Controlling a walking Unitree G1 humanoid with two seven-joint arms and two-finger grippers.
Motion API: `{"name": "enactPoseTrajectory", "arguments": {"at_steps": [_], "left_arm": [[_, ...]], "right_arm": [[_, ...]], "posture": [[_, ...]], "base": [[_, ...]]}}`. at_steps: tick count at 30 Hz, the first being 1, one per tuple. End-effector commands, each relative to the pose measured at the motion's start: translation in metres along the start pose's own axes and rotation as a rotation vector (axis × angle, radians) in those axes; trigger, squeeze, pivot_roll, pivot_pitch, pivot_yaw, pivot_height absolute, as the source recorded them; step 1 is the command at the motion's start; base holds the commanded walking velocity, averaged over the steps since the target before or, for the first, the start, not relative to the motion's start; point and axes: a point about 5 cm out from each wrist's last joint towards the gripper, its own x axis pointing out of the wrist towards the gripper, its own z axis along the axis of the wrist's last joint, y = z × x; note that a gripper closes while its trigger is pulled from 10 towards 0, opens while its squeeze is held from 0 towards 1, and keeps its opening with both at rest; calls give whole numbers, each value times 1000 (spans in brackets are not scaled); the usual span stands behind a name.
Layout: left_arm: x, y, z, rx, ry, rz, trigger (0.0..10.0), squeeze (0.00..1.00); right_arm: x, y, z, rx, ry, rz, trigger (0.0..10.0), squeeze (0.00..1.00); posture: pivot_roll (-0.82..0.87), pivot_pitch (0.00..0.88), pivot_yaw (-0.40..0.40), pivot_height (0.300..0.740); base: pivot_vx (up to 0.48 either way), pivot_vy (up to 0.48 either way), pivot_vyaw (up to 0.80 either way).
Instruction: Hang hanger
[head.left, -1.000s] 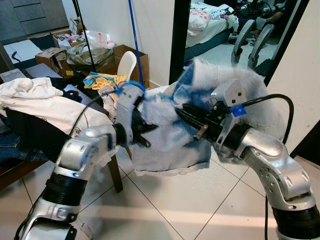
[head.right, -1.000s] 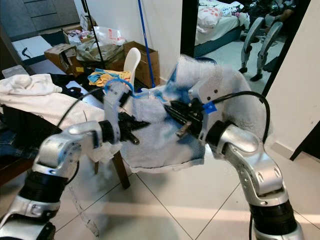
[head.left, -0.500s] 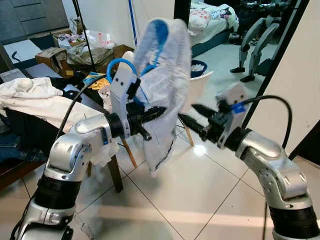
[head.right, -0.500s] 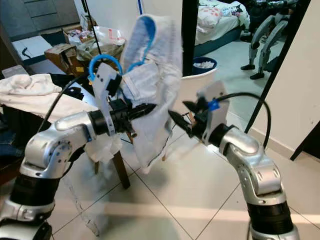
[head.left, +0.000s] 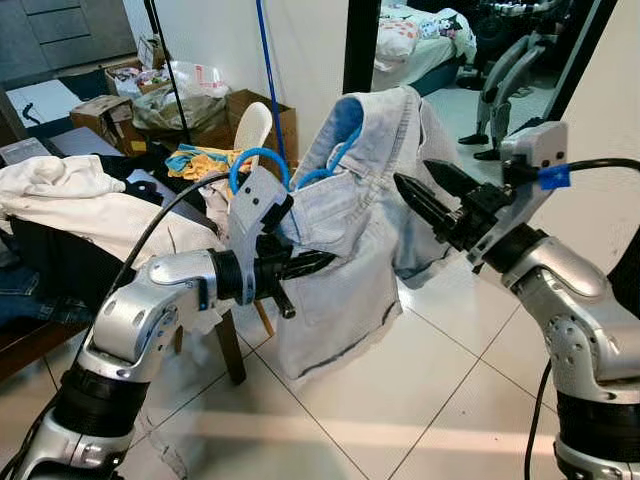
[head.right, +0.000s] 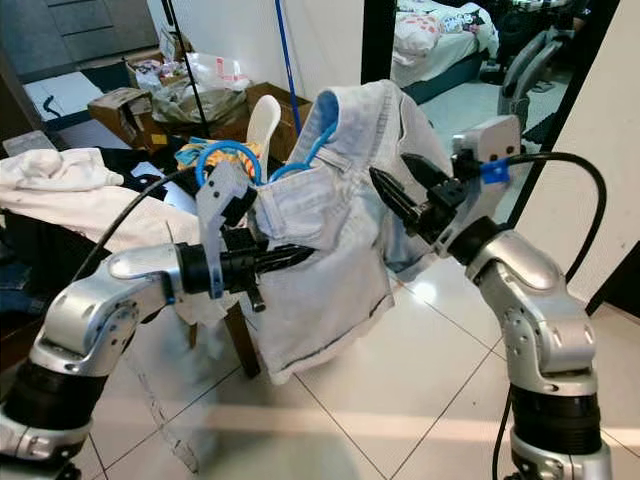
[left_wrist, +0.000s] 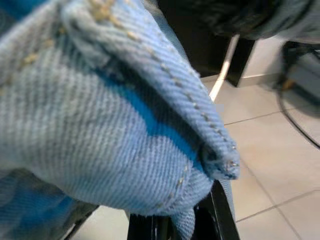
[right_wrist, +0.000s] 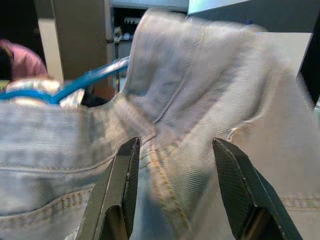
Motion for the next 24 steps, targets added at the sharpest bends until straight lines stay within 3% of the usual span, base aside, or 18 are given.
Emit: {"name": "enactPoseTrajectory", "arguments": {"at_steps": [1,14,15,16,17,24], "left_arm": [[-3,-7,6,36,-16,-47,0,0],[0,-12,7,39,-28,-85,0,0],[0,-12,8,40,-28,-84,0,0],[0,-11,8,41,-29,-83,0,0],[-1,-11,9,42,-29,-83,0,0],[-2,-11,8,44,-26,-79,0,0]], "right_arm": [[1,7,-2,-37,21,45,10000,0],[2,8,-5,-103,59,59,10000,0],[2,8,-5,-103,56,57,3490,0],[3,8,-4,-103,53,55,3490,0],[3,8,-4,-100,49,57,0,0],[4,9,-4,-86,37,60,0,0]], "posture": [[-4,76,25,740],[-8,70,24,740],[-8,70,24,740],[-8,70,24,740],[-7,68,26,740],[-4,68,26,740]], "base": [[0,0,0],[0,0,0],[0,0,0],[0,0,0],[0,0,0],[0,0,0]]}}
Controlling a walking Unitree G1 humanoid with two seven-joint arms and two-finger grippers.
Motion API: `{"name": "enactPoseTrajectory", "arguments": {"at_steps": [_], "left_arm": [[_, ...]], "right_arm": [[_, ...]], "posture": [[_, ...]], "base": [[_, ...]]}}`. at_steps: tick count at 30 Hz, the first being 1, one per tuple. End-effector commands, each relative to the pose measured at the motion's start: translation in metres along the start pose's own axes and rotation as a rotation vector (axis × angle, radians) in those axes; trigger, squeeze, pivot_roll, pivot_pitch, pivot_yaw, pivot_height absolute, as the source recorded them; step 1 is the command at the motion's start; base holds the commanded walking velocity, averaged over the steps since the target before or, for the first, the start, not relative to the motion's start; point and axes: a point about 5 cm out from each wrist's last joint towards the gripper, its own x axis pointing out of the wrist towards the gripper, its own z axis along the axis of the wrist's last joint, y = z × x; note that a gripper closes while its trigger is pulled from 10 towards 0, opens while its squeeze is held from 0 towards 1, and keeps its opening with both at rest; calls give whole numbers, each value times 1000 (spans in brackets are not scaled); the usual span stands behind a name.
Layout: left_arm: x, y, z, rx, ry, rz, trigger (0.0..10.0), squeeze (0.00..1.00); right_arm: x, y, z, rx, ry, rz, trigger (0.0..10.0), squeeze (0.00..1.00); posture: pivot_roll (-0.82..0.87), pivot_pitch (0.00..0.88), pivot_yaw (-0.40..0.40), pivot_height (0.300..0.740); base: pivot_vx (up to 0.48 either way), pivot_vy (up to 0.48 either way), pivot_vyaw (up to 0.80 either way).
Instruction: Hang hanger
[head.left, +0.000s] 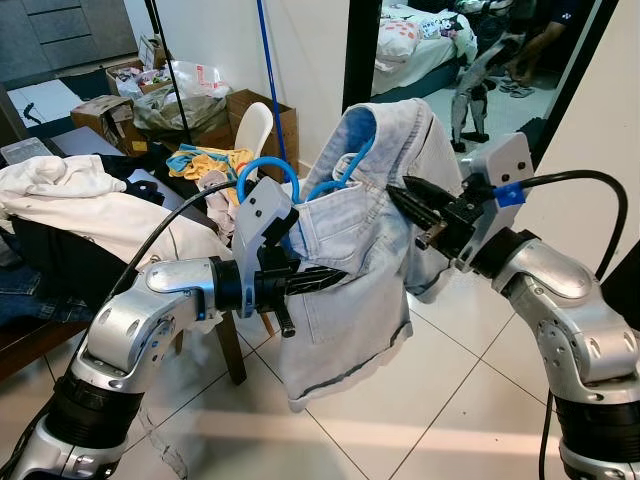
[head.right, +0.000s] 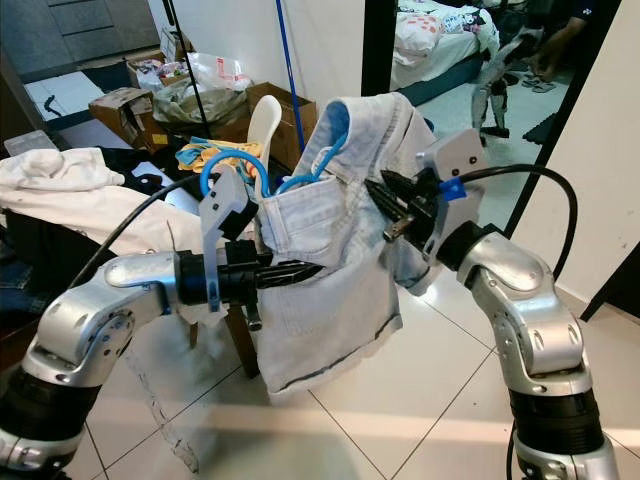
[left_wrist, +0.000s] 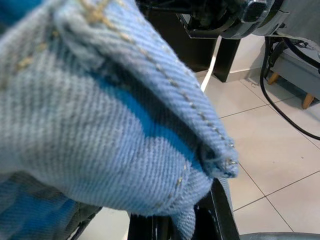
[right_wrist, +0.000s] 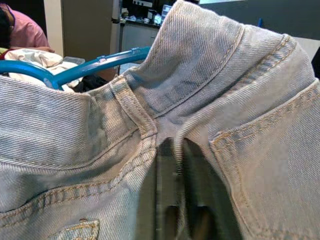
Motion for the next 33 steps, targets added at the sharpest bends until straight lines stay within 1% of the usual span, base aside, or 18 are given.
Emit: {"name": "enactPoseTrajectory", "arguments": {"at_steps": [1,6,11,13,15,17,18,20,21,22,23,26,27,29,30,33], "left_arm": [[0,-6,11,42,-38,-33,0,0],[-2,-5,10,42,-34,-29,0,0],[-8,2,6,43,-14,4,0,0],[-15,12,3,39,-7,52,0,0],[-26,23,1,33,-3,108,0,0],[-32,29,0,32,-5,138,0,0],[-32,29,0,32,-5,138,0,0],[-35,33,2,37,-5,157,0,0],[-37,33,4,39,-17,162,0,0],[-37,33,4,39,-17,162,0,0],[-37,33,6,39,-25,163,0,0],[-37,33,8,40,-30,162,0,0],[-37,32,8,40,-33,159,0,0],[-34,30,7,34,-38,147,0,0],[-34,30,7,34,-38,147,0,0],[-31,28,5,29,-42,133,0,0]], "right_arm": [[1,4,-2,14,-5,21,0,0],[1,4,-2,20,-10,15,0,0],[1,0,0,60,-43,-11,0,0],[-4,-11,7,145,-113,-59,0,0],[-13,-26,13,258,-204,-108,0,0],[-20,-34,14,313,-244,-118,0,0],[-20,-34,14,313,-244,-118,0,0],[-28,-38,12,334,-251,-100,0,0],[-36,-39,9,330,-236,-64,0,0],[-36,-39,9,330,-236,-64,0,0],[-41,-39,7,326,-225,-38,0,0],[-45,-39,5,331,-213,-17,0,0],[-49,-39,5,333,-210,15,0,0],[-54,-35,9,371,-258,80,0,0],[-54,-35,9,371,-258,80,0,0],[-59,-24,22,480,-382,205,0,0]], "posture": [[-4,68,26,740],[-4,71,27,740],[-4,72,27,740],[-4,74,26,740],[-4,74,24,740],[-3,75,23,740],[-3,75,23,740],[1,76,23,740],[3,78,20,740],[3,78,20,740],[3,78,20,740],[2,79,21,740],[2,79,20,740],[2,79,21,740],[2,79,21,740],[2,79,23,740]], "base": [[0,0,0],[0,0,0],[0,0,0],[0,0,0],[0,0,0],[0,0,0],[0,0,0],[0,0,0],[0,0,0],[0,0,0],[0,0,0],[0,0,0],[0,0,0],[0,0,0],[0,0,0],[0,0,0]]}}
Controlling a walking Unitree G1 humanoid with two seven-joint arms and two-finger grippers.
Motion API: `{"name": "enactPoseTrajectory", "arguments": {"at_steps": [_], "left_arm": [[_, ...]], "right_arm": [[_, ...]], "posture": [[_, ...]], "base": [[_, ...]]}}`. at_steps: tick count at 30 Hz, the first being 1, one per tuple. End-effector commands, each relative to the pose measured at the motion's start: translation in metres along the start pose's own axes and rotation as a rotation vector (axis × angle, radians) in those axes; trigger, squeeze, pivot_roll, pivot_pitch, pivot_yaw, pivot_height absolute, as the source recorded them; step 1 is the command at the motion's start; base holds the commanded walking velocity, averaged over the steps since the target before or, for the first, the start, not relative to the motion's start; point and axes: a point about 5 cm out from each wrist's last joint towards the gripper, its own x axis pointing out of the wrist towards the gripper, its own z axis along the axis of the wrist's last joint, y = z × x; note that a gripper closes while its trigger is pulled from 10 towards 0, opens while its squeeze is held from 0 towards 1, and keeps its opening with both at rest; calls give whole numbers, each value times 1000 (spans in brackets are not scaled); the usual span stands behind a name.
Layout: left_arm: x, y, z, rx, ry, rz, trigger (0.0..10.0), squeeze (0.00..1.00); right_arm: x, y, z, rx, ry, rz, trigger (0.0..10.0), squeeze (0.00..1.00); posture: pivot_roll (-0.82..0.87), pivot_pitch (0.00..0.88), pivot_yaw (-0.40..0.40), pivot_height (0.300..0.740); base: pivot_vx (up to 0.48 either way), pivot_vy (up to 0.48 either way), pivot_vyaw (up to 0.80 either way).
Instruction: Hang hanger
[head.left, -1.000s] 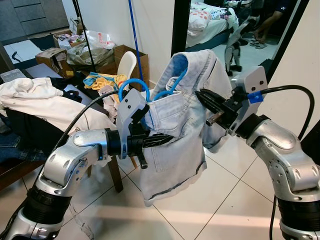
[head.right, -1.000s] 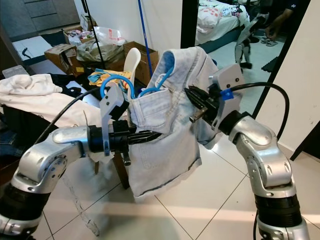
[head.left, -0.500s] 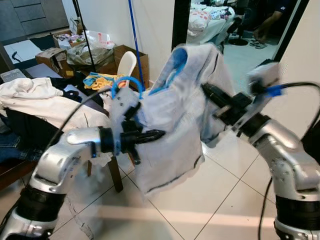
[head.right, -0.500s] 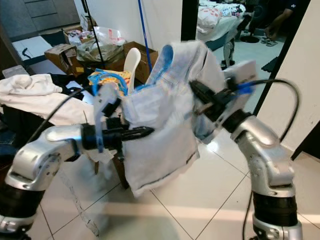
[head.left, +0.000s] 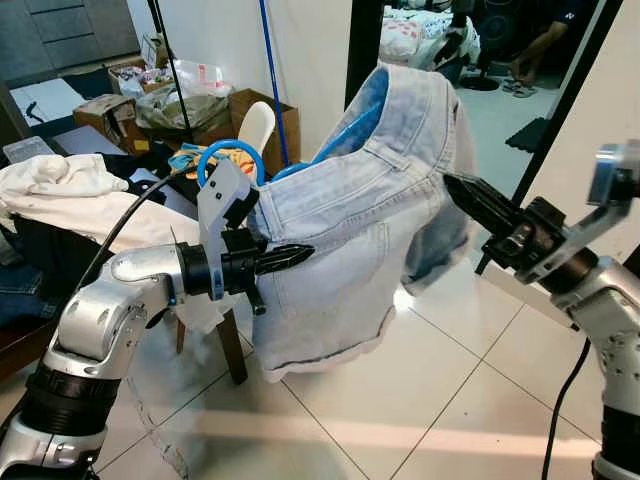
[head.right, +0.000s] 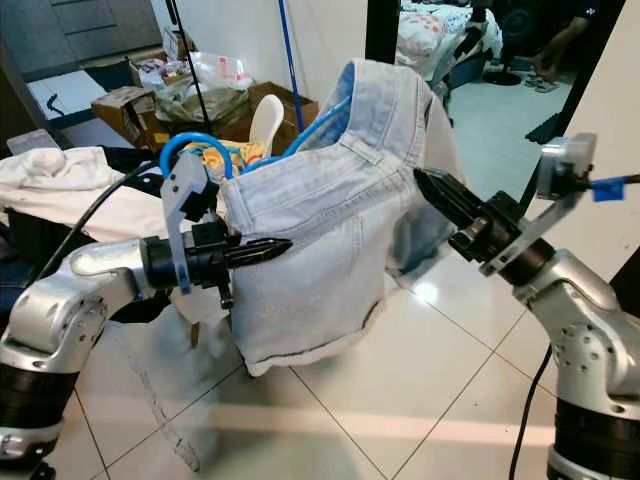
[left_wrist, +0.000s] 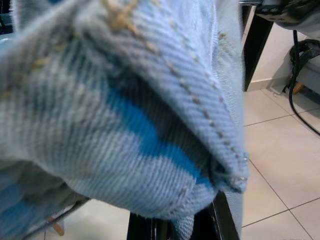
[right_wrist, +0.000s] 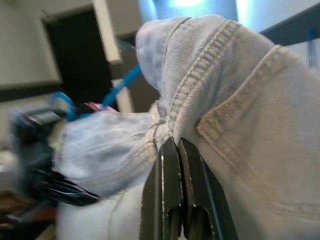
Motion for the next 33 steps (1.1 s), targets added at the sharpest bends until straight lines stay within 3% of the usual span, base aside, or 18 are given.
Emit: {"name": "enactPoseTrajectory", "arguments": {"at_steps": [1,4,7,13,15,20,22,27,28,30,31,33], "left_arm": [[-5,4,0,3,-4,23,0,0],[-2,2,-2,-1,-1,10,0,0],[0,0,-4,-3,3,0,0,0],[9,-9,-7,-23,-3,-44,0,0],[10,-10,-6,-23,-5,-48,0,0],[10,-10,-5,-20,-10,-52,0,0],[10,-10,-5,-16,-9,-53,0,0],[8,-8,-4,-11,-9,-47,0,0],[7,-7,-4,-9,-8,-43,0,0],[7,-6,-3,-8,-8,-41,0,0],[6,-6,-4,-6,-4,-39,0,0],[5,-6,-5,-5,-1,-38,0,0]], "right_arm": [[-4,8,13,14,-79,53,0,0],[-4,25,15,116,-142,194,0,0],[-4,37,12,159,-139,288,0,0],[-4,67,-10,286,-39,503,0,0],[-3,69,-12,299,-22,520,0,0],[-7,64,-17,266,68,476,0,0],[-14,51,-19,191,149,389,0,0],[-24,33,-13,82,215,264,118,0],[-29,21,-12,18,257,177,9412,0],[-32,14,-12,-27,287,120,10000,0],[-35,3,-7,-63,287,41,10000,0],[-38,-4,0,-86,267,0,10000,0]], "posture": [[2,79,23,740],[1,79,25,740],[-1,79,28,740],[-5,77,30,740],[-5,75,31,740],[-2,73,30,740],[-1,72,28,740],[-1,71,27,740],[-2,70,25,740],[-2,70,25,740],[-2,70,24,740],[-3,69,25,740]], "base": [[0,0,0],[0,0,0],[0,0,0],[0,0,0],[0,0,0],[0,0,0],[0,0,0],[0,0,0],[0,0,0],[0,0,0],[0,0,0],[0,0,0]]}}
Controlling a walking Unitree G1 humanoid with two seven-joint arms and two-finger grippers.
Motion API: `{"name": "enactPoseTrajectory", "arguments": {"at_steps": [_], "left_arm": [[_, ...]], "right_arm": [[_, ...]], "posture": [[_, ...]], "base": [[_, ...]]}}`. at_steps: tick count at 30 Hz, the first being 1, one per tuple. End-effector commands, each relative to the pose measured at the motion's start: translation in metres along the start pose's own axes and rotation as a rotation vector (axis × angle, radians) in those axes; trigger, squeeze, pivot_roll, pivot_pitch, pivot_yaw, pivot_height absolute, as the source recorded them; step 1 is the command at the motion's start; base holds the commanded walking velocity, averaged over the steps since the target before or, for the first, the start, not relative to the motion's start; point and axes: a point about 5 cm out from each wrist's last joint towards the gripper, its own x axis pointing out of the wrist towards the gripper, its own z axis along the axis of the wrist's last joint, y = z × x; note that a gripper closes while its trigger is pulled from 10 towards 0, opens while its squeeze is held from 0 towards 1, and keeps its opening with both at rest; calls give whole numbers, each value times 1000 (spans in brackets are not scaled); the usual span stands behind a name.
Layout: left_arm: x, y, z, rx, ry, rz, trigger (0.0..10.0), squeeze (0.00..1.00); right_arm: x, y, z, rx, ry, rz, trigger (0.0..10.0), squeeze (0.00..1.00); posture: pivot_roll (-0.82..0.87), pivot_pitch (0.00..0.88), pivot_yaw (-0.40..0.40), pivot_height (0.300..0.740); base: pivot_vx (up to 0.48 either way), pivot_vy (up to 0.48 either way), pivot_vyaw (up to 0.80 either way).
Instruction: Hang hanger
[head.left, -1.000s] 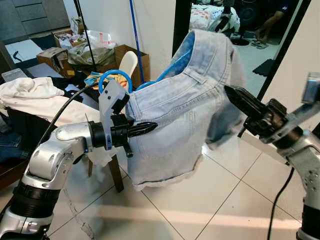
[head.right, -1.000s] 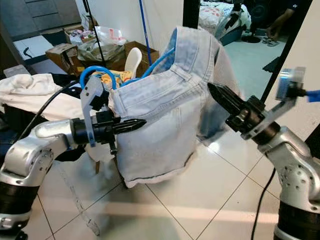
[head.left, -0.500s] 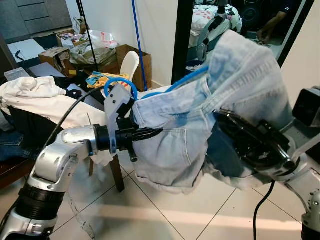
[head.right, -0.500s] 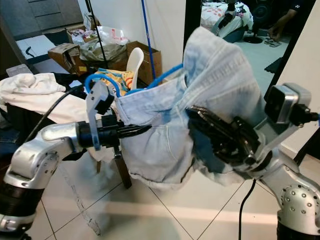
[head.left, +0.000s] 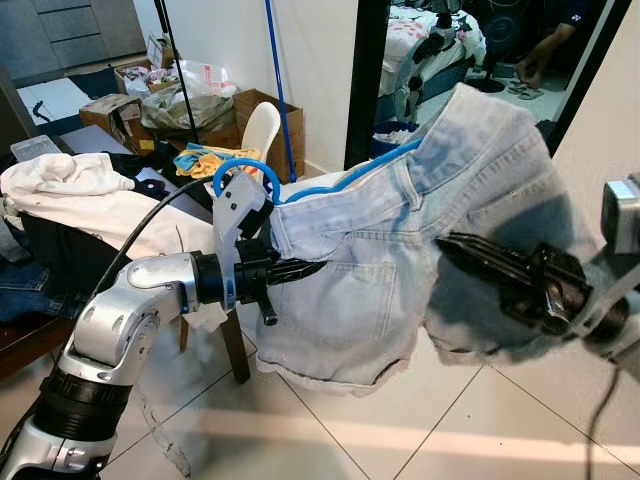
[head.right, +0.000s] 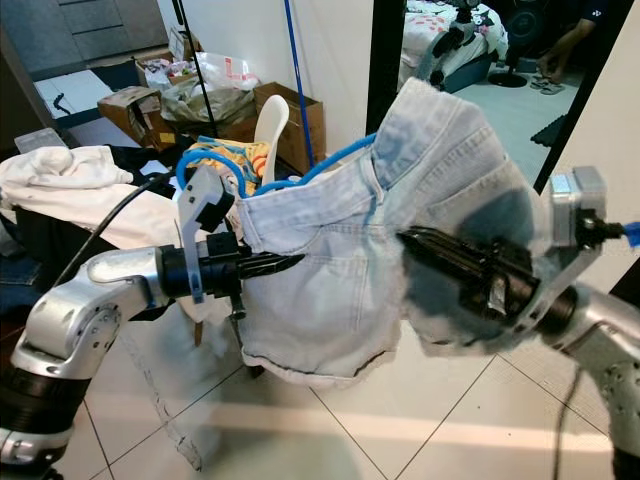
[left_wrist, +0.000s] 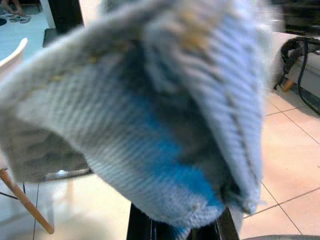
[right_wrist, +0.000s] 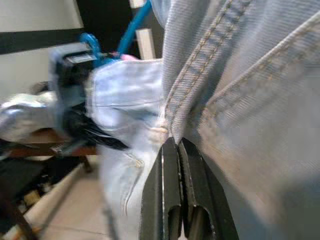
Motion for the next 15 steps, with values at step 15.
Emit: {"name": "enactPoseTrajectory", "arguments": {"at_steps": [15], "left_arm": [[-4,-1,1,11,0,-8,0,0]], "right_arm": [[-10,19,43,-89,-151,166,10000,1000]], "posture": [[3,77,29,740]], "base": [[0,0,0]]}}
